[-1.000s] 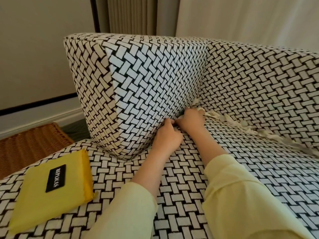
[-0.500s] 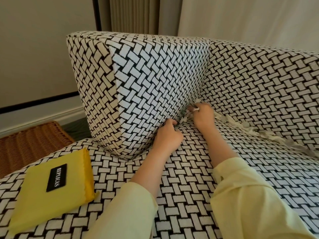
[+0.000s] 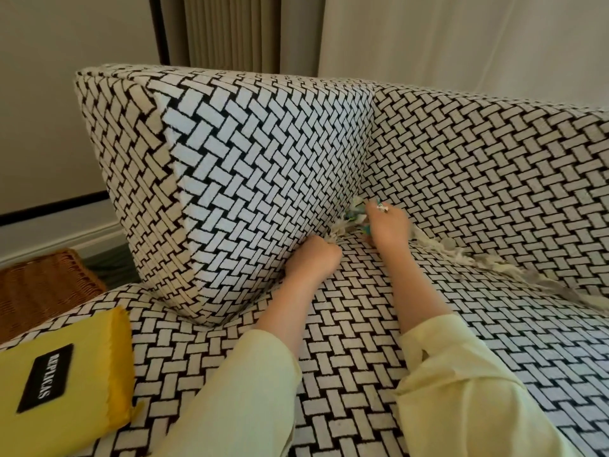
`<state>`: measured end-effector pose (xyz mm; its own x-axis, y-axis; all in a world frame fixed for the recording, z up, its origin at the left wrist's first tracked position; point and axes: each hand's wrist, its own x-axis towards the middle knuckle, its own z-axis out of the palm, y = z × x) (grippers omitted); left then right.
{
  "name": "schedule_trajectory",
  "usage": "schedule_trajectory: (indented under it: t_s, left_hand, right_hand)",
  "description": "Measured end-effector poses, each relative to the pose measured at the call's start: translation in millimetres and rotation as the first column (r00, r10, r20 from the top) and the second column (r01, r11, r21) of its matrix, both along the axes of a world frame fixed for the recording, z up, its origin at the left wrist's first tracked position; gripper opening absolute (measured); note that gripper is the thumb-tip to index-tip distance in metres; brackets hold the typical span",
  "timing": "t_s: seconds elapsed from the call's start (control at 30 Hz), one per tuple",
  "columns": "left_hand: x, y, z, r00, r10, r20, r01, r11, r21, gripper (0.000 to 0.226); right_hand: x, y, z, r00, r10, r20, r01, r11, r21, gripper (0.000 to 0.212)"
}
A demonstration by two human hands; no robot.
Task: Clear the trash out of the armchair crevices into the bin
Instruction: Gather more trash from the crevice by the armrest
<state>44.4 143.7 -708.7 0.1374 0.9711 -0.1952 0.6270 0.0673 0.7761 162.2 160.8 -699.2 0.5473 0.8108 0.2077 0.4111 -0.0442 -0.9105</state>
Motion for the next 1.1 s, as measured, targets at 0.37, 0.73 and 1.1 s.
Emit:
schedule_trajectory:
  t_s: [0.37,0.73,1.1]
  left_hand:
    - [-15,2,5,0.968,-0.031,0.249,0.047,0.997,-0.059,0.05]
    - [-21,-9,1,0.929,-0.04,0.369,0.034,0.999,0.024,0.049]
    - [-22,-8,1,0.919,-0.087,0.385,0.077,0.996,0.039,0.057]
  right_hand:
    - [-29,4,3,0.769,0.457,0.447,-0.208,0.84,-0.501,0.046]
    - [-50,29,-7,0.635,0.227,0.739,0.145,0.904,-0.403,0.025]
    - [-40,34,-8,0.691,0.15,0.707,0.112,0.944,-0.309,0.015]
